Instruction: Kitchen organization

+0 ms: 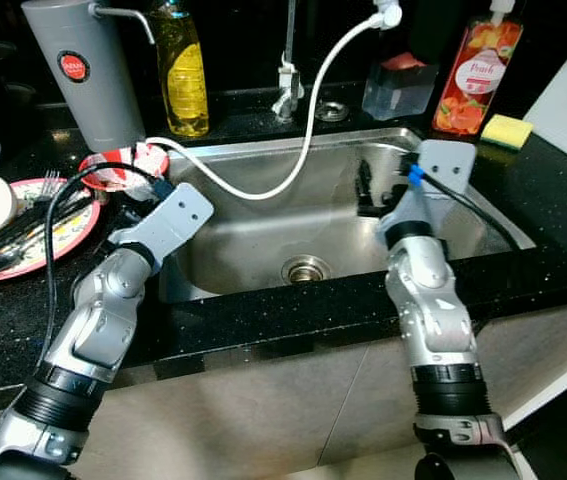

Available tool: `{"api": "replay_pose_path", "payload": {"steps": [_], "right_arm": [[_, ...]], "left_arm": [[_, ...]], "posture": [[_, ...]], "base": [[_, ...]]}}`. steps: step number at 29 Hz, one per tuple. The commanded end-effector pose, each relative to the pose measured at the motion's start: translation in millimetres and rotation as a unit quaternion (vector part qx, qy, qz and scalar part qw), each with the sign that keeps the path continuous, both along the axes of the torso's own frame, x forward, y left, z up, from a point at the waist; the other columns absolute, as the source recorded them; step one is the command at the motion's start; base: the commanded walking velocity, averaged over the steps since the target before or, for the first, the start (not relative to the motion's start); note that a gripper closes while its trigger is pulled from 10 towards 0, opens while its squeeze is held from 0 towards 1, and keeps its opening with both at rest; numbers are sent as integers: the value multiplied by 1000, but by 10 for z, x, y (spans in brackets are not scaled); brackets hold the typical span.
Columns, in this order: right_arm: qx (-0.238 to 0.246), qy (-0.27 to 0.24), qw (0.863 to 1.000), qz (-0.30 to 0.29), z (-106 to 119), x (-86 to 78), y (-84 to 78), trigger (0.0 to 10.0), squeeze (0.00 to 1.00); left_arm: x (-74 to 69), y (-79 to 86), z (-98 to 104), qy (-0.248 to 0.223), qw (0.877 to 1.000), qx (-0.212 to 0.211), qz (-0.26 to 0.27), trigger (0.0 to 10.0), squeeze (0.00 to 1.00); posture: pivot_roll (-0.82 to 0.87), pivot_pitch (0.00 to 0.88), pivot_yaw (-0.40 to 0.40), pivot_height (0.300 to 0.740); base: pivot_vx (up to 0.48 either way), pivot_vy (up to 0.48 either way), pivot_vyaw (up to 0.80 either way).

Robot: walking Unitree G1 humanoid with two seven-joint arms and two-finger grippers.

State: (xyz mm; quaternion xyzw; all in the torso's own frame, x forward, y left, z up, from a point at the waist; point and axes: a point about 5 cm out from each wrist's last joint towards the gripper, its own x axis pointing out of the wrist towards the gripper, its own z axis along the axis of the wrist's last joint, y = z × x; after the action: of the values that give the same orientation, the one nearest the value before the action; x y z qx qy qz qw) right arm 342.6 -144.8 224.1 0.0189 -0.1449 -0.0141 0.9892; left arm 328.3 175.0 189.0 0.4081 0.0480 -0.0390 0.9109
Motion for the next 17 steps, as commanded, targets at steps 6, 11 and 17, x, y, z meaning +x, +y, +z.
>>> {"api": "replay_pose_path", "payload": {"steps": [6,11,17], "right_arm": [[-5,-4,1000,22,49,40,85,10000,0],[-5,5,999,37,8,55,156,10000,0],[-4,3,999,44,14,66,203,10000,0]], "left_arm": [[-16,-37,-26,2,1000,1,2,10000,0],[-18,-78,-36,8,1000,3,-4,10000,0],[21,-58,-41,24,1000,-15,1,10000,0]], "posture": [[96,0,-16,740],[118,0,-36,740],[103,0,-23,740]], "base": [[0,0,0],[0,0,0],[0,0,0]]}}
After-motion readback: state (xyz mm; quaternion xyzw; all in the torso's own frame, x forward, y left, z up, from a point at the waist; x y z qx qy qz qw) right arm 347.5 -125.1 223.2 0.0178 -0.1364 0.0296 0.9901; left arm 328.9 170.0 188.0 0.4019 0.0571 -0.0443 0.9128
